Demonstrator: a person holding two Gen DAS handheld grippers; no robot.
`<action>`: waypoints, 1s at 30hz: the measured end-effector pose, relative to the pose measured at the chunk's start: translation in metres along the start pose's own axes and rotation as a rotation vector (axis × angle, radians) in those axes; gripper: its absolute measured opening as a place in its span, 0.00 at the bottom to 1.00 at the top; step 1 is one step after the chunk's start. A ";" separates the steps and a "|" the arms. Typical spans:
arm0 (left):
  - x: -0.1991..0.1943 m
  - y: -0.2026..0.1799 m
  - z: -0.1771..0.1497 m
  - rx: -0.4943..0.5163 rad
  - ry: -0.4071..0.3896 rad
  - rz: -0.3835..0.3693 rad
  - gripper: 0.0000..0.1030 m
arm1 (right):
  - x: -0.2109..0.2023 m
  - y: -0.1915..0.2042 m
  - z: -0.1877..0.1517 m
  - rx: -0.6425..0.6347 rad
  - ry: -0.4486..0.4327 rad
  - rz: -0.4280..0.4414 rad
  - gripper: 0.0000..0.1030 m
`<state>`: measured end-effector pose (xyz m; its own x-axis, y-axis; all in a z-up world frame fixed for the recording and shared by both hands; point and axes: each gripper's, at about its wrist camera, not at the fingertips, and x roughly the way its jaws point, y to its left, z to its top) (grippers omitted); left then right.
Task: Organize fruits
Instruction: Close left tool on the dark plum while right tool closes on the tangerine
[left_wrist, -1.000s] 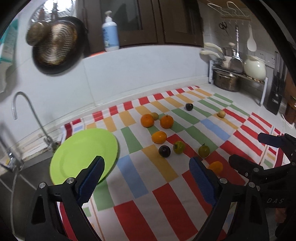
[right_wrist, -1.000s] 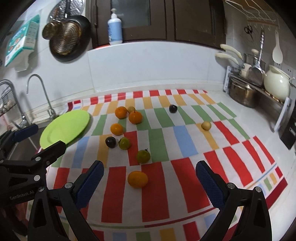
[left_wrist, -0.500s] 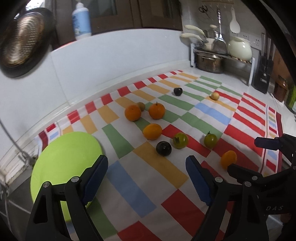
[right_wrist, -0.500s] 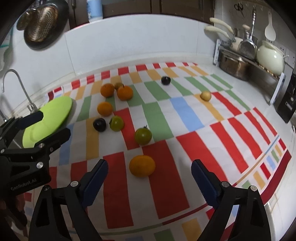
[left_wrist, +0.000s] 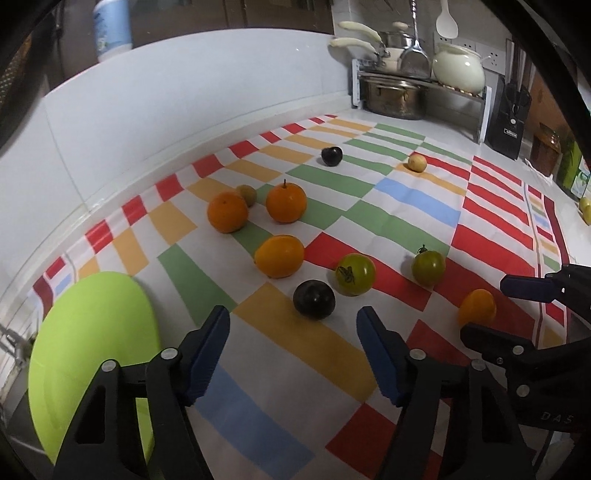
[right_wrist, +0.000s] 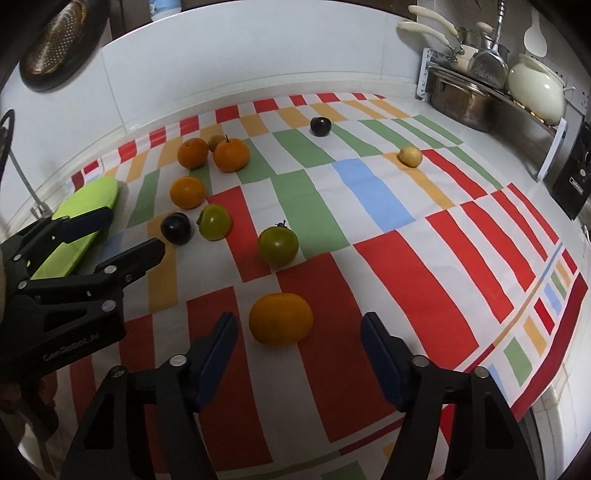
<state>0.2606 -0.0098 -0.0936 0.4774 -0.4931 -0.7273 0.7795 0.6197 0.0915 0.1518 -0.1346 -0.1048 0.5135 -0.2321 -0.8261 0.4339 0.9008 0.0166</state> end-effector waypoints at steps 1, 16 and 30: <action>0.003 0.000 0.001 -0.002 0.005 -0.007 0.64 | 0.001 0.000 0.000 0.000 0.003 -0.003 0.62; 0.027 0.001 0.012 -0.026 0.040 -0.070 0.34 | 0.006 0.000 0.011 0.011 0.017 -0.006 0.36; 0.005 -0.001 0.002 -0.042 0.047 -0.083 0.26 | 0.001 -0.004 0.013 0.024 -0.019 0.013 0.36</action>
<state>0.2629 -0.0140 -0.0961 0.3918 -0.5150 -0.7625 0.7971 0.6038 0.0017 0.1603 -0.1431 -0.0981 0.5327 -0.2275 -0.8151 0.4445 0.8949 0.0407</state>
